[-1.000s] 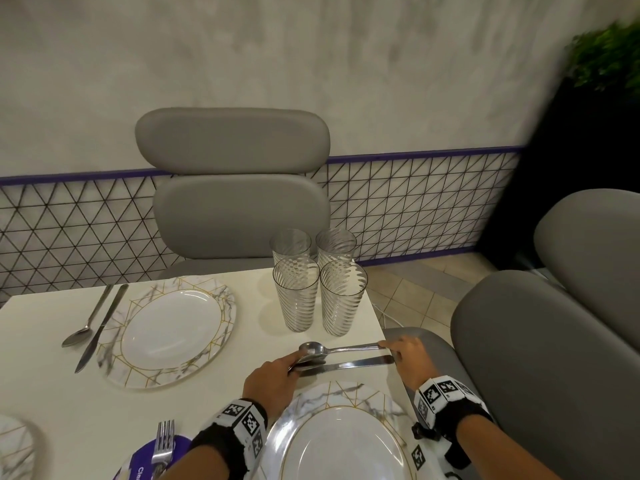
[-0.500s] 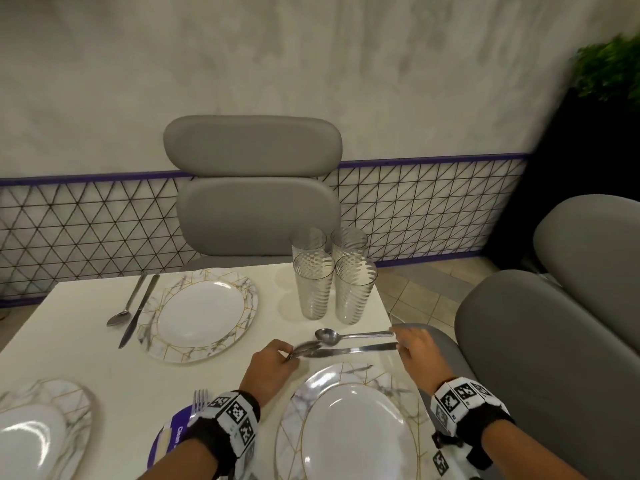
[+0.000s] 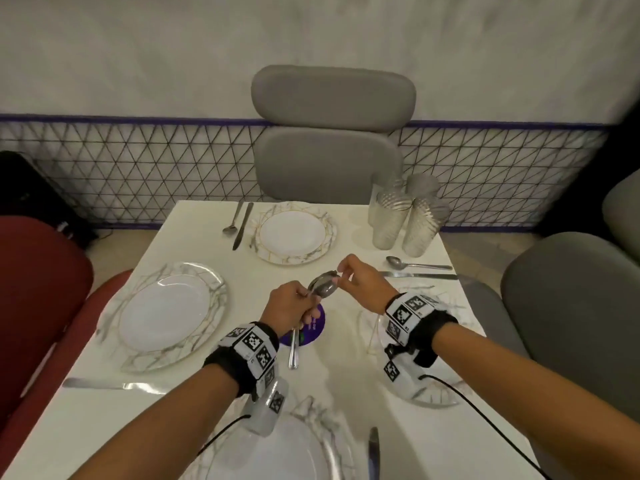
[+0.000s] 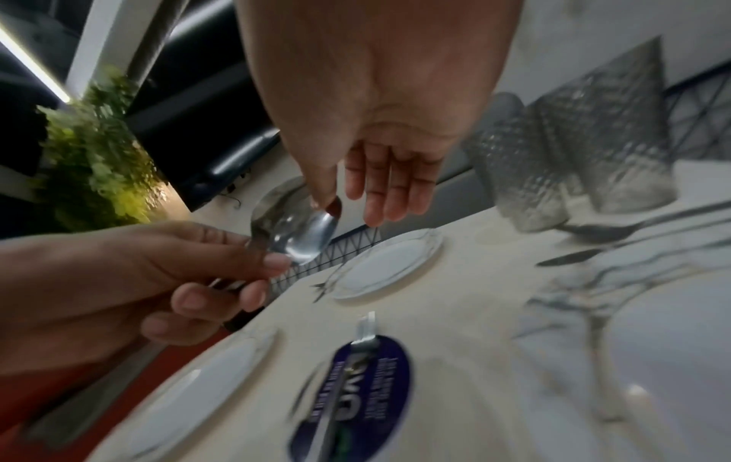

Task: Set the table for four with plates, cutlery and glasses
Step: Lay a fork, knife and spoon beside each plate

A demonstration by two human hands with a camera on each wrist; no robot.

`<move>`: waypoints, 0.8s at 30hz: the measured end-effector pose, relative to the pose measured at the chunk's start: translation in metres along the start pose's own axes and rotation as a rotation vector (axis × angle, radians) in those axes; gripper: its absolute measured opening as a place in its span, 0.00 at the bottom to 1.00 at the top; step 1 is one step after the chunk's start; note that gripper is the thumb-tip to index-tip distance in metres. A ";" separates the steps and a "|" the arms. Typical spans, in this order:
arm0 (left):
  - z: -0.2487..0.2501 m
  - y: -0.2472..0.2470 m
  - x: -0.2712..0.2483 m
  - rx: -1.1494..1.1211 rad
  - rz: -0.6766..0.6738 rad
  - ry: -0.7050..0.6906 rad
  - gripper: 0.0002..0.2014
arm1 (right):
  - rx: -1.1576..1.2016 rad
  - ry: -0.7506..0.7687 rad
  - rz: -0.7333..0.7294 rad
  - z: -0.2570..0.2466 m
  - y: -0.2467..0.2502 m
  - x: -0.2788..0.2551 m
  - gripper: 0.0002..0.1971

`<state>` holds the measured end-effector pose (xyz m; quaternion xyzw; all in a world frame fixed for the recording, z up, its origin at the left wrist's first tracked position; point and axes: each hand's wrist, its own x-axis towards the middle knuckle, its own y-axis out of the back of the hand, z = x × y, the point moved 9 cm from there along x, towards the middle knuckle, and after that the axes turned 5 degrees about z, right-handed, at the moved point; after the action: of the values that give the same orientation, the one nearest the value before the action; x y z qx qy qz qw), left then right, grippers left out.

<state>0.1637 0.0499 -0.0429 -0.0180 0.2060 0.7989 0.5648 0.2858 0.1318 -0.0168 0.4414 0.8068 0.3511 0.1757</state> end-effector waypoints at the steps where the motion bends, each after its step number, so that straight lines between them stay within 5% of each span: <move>1: -0.005 0.011 -0.008 -0.016 0.012 0.010 0.10 | 0.043 -0.015 -0.002 -0.012 -0.010 0.000 0.07; 10: -0.053 0.086 -0.060 -0.298 0.035 0.103 0.12 | 0.323 -0.083 0.031 -0.086 -0.066 -0.006 0.12; 16: -0.081 0.088 -0.085 -0.400 -0.005 0.142 0.09 | 0.657 -0.348 0.318 -0.049 -0.069 -0.044 0.12; 20: -0.086 0.075 -0.097 -0.370 -0.047 0.128 0.08 | 0.779 -0.464 0.324 -0.033 -0.092 -0.082 0.04; 24: -0.084 0.053 -0.113 -0.278 -0.185 0.122 0.09 | 0.832 -0.517 0.449 -0.017 -0.082 -0.114 0.08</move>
<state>0.1398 -0.0955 -0.0738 -0.1633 0.1248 0.7618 0.6144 0.2900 -0.0003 -0.0677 0.7074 0.6940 -0.0894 0.0997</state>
